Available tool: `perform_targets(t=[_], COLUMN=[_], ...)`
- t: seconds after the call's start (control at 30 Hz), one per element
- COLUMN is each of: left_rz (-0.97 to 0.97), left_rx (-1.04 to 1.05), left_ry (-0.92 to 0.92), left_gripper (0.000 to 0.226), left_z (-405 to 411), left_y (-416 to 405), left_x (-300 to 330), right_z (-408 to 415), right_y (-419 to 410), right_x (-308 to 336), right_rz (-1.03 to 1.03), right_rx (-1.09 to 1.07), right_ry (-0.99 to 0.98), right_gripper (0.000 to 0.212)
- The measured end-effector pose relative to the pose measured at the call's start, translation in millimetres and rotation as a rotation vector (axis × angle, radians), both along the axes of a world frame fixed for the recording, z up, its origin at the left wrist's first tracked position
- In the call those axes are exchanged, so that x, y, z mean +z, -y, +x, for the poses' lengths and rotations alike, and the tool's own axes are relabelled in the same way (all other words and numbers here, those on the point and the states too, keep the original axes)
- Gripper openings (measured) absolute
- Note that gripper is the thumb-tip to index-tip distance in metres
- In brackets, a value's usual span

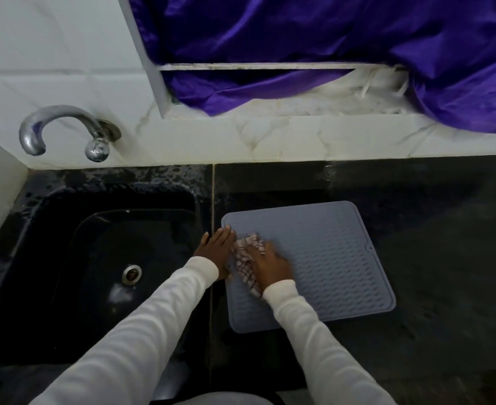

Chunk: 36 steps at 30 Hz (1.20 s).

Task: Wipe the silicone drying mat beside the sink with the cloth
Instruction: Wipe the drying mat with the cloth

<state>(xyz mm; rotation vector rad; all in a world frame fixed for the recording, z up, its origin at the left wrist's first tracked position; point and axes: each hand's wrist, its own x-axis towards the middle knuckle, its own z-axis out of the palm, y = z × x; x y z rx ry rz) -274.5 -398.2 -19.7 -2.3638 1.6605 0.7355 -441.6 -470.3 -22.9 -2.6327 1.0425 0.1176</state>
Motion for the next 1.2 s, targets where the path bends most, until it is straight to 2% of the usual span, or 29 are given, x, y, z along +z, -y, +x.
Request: perform_targets(t=[0.1,0.17,0.23,0.27,0.37,0.5,0.57,0.67,0.77,0.83,1.03,1.2], left_rz=[-0.003,-0.011,-0.021,-0.022,-0.031,-0.022,-0.007,0.004,-0.003,0.004,-0.02,-0.013], left_rx=[-0.002,-0.002,-0.007,-0.008,-0.007,0.005,0.004,-0.002,-0.007,-0.004,-0.008,-0.027], left_ry=[-0.031,-0.05,-0.055,-0.057,-0.051,-0.038,-0.011,0.019,0.031,0.04,-0.025,-0.023], left_gripper=[0.112,0.113,0.115,0.116,0.116,0.115,0.114,0.114,0.11,0.108,0.113,0.115], left_z=[0.8,4.0,5.4,5.7,6.0,1.8,-1.2,-2.6,-1.7,-2.0,4.2,5.4], left_y=[-1.2,-2.2,-3.2,-3.0,-2.1,1.0,4.0,5.6,5.6,5.9,1.0,-0.3], left_x=[-0.1,-2.7,-4.9,-5.3,-4.4,-1.8,-1.2,-0.2,0.9,1.8,3.6,5.6], right_z=[-30.9,-57.1,-85.4,-98.1,-121.0,-107.5,-78.5,-16.6,41.8,60.4,38.8,-13.5], right_y=[32.0,56.4,83.3,96.0,123.3,131.3,123.6,95.6,57.5,43.7,72.3,124.9], right_x=[15.6,21.6,20.1,16.5,3.6,2.1,8.3,17.9,24.6,16.1,-5.0,2.5], right_rz=[-0.133,-0.056,0.061,0.057,-0.009,-0.039,0.01,0.089,0.142,0.138,-0.018,-0.038], right_rx=[-0.08,-0.161,-0.268,-0.337,-0.503,-0.582,-0.563,-0.379,-0.136,-0.053,-0.067,-0.262], right_ry=[0.091,0.021,-0.083,-0.071,-0.008,-0.025,0.028,0.144,0.048,-0.031,-0.152,-0.186], right_gripper=[0.046,0.044,0.058,0.062,0.046,0.042,0.045,0.045,0.047,0.049,0.05,0.045])
